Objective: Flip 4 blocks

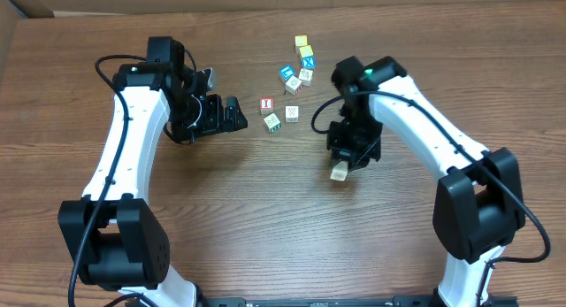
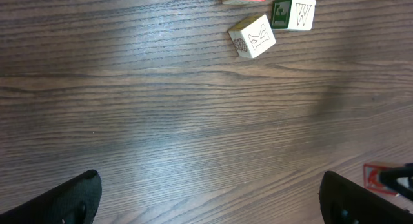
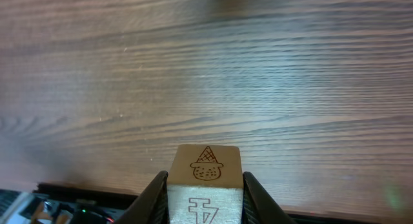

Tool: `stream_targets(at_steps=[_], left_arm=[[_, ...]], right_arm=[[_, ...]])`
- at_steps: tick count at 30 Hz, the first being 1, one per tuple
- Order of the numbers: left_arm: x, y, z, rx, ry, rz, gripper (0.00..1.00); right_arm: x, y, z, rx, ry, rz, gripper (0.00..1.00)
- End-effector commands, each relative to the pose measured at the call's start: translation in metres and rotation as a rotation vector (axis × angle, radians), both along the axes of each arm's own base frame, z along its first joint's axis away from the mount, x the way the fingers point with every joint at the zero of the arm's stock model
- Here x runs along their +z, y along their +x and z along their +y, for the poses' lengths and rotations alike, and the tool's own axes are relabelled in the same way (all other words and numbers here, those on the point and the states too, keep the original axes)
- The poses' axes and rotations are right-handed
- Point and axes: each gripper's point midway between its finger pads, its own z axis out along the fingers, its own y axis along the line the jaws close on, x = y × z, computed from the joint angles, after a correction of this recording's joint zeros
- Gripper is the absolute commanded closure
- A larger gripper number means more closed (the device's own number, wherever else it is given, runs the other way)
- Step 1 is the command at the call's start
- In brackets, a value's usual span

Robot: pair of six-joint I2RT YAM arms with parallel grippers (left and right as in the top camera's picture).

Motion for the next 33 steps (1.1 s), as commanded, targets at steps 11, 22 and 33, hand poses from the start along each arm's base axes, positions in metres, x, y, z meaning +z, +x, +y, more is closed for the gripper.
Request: stream_targets(at_steps=[11,22,33], left_arm=[[0.001,0.006,0.003,0.019,0.005,-0.003,0.00],[0.001,0.006,0.003,0.019,0.005,-0.003,0.00],[0.001,0.006,0.003,0.019,0.005,-0.003,0.00]], right_arm=[[0.014,0.007,0.016,0.059,0.024,-0.105,0.00],[0.000,-0.002,0.027,0.084,0.027,-0.106,0.33],[-0.030,0.003,0.049,0.244,-0.100,-0.320,0.19]])
